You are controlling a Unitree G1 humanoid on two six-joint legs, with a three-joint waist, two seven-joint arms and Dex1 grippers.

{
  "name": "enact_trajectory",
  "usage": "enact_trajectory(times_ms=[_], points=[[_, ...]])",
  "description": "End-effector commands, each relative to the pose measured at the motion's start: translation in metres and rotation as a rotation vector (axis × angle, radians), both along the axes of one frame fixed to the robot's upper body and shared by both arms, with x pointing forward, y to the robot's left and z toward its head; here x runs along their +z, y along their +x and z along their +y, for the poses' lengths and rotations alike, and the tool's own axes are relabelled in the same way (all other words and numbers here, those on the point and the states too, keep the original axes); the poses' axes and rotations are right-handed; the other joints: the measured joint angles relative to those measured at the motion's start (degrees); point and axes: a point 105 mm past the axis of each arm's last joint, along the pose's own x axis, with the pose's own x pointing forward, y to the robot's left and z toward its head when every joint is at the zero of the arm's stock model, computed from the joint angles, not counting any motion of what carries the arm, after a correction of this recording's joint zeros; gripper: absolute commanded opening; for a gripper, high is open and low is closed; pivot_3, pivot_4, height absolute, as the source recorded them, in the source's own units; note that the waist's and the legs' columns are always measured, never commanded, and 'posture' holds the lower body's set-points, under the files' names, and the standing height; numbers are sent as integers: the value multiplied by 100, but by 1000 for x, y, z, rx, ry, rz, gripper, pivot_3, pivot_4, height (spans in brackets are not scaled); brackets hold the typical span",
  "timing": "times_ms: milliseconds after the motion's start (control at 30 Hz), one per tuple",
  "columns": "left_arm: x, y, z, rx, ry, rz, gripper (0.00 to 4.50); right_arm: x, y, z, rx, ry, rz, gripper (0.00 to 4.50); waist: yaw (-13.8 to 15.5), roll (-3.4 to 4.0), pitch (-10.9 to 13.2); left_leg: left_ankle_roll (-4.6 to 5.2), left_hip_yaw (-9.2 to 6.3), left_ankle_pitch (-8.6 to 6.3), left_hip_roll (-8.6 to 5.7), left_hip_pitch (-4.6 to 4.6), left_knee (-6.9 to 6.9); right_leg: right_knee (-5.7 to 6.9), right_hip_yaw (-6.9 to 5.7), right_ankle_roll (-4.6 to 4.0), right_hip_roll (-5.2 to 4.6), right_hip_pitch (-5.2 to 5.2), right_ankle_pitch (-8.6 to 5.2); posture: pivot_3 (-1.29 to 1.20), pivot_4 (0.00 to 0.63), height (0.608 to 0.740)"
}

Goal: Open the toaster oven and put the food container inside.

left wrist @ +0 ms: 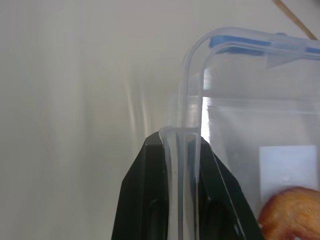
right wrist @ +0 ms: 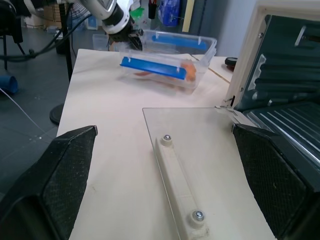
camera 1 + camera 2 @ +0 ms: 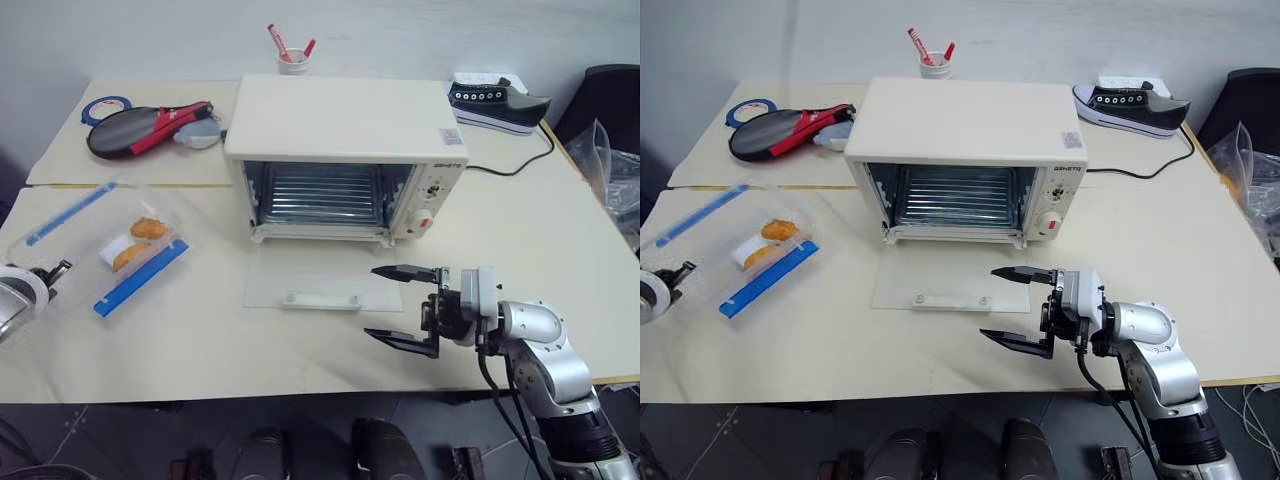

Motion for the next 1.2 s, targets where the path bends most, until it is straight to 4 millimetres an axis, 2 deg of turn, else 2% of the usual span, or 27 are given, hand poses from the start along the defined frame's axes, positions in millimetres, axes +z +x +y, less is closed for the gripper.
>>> enact_trajectory(times_ms=[33, 167, 267, 400, 633, 800, 967, 1100, 1200], points=[[26, -3, -23, -323, 99, 37, 184, 16, -1, -15, -65, 9, -61, 4500, 2, 2, 1, 0, 3, 0, -4, 0, 0, 1, 1, 0, -2, -2, 0, 0, 150, 740], [36, -13, -59, -682, 163, 118, 184, 24, 3, -38, -172, 6, -79, 4500, -1, 6, 3, -3, 22, -3, -9, 1, -11, -3, 2, -2, 1, -11, -1, 0, 150, 740], [35, -15, -80, -849, 188, 167, 184, 20, 0, -47, -198, -26, -66, 4500, -3, 7, 4, -17, 40, -10, -10, 1, -13, 9, 6, -19, 11, -30, -11, 0, 150, 740], [42, 14, -144, -1048, 171, 54, 184, 13, -10, -56, -201, -76, -24, 4500, 100, 12, 8, -38, 31, -1, -3, 1, -14, 22, 9, -41, 18, -41, -23, 0, 150, 740], [34, 56, -206, -1124, 120, 20, 184, 10, -22, -70, -299, -89, -15, 4500, 151, 11, 7, -33, 42, 5, -7, 4, -2, 53, 22, -36, 18, -48, -20, 0, 150, 740], [23, 78, -223, -1042, 62, 33, 184, 10, -34, -68, -366, -62, -14, 4500, 137, 2, 10, -27, 40, 8, -9, -2, 1, 50, 21, -31, 17, -48, -17, 0, 150, 740], [8, 83, -240, -1011, 8, 63, 184, 9, -45, -62, -419, -34, -12, 4500, 156, 4, 8, -20, 29, 12, -8, 8, 7, 52, 20, -27, 10, -31, -15, 0, 150, 740], [7, 85, -250, -996, -7, 58, 184, 9, -48, -59, -446, -20, -10, 4500, 166, 4, 8, -18, 15, 14, -8, 22, 10, 44, 16, -19, 7, -3, -11, 0, 150, 740], [10, 84, -258, -1009, 14, 60, 1057, 8, -50, -58, -458, -12, -9, 4500, 170, 3, 7, -17, 10, 15, -11, 24, 10, 43, 12, -18, 7, 4, -10, 0, 150, 740]])
